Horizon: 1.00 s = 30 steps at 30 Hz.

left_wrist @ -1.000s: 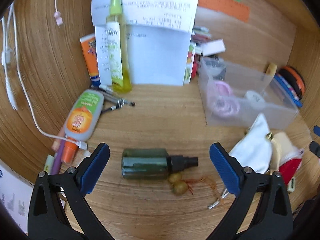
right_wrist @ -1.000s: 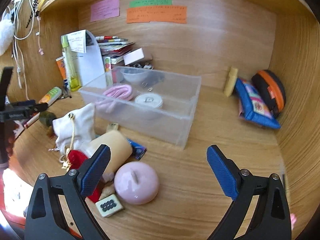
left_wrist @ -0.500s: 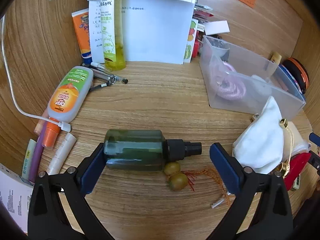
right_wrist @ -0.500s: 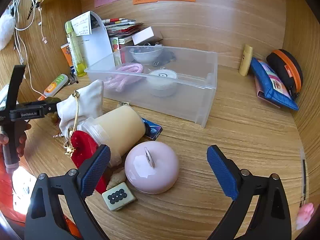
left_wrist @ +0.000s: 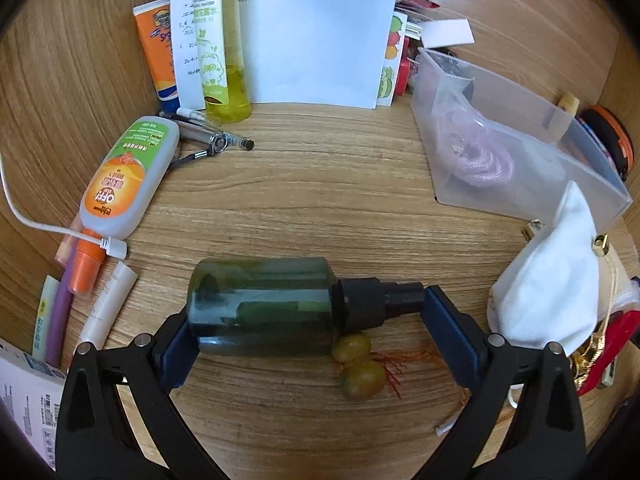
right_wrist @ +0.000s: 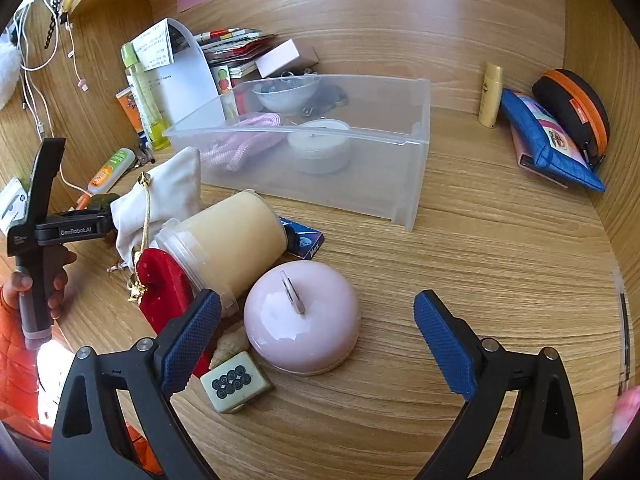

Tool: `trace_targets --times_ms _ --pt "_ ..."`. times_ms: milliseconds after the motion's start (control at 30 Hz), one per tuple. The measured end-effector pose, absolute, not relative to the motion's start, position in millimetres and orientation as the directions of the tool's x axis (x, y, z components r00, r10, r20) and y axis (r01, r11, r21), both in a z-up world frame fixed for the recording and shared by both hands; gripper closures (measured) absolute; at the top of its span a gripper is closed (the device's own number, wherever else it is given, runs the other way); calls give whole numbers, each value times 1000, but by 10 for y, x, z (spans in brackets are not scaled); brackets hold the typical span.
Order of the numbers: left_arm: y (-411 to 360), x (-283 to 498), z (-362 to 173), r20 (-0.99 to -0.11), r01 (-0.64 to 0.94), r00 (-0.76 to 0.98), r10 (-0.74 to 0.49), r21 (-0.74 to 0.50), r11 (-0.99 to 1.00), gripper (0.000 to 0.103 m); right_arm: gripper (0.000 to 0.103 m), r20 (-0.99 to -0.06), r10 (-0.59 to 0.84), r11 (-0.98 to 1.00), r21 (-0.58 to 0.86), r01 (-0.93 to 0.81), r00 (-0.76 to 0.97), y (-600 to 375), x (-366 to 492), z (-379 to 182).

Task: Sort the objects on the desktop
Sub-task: 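Grasp the green spray bottle with left gripper while right grasps pink round box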

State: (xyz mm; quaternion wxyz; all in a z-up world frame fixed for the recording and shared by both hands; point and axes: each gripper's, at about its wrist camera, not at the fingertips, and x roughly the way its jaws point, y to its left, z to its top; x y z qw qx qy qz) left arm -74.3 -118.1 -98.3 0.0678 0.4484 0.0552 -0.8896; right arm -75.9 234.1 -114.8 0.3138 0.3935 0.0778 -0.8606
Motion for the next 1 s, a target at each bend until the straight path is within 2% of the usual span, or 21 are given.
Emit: trace_targets --times_ms 167,333,500,600,633,767,1000 --pt "-1135 -762 -1010 -808 173 -579 -106 4 -985 2 8 -736 -494 -781 140 609 -464 2303 -783 -1206" --pt "-1162 -764 -1009 -807 195 -580 -113 -3 -981 2 9 -742 -482 -796 148 587 -466 2371 -814 -1240" --pt "-1189 -759 -997 -802 218 -585 -117 -16 -976 2 14 -749 -482 -798 160 581 -455 2387 -860 -1281" --pt "-1201 -738 -984 -796 220 -594 -111 -28 -975 2 27 -762 -480 -786 153 599 -434 2302 -879 -1343" --pt "-1204 -730 -981 -793 216 -599 -107 -31 -976 7 29 -760 -473 -786 135 603 -447 2273 -870 -1350" --pt "-1235 -731 -986 -786 209 -609 -104 -33 -977 7 41 -765 -465 -772 105 626 -445 2206 -830 -1371" --pt "-1246 -672 -933 -751 215 -649 -121 -29 -976 7 42 -764 -471 -794 148 590 -441 2303 -893 -1380"
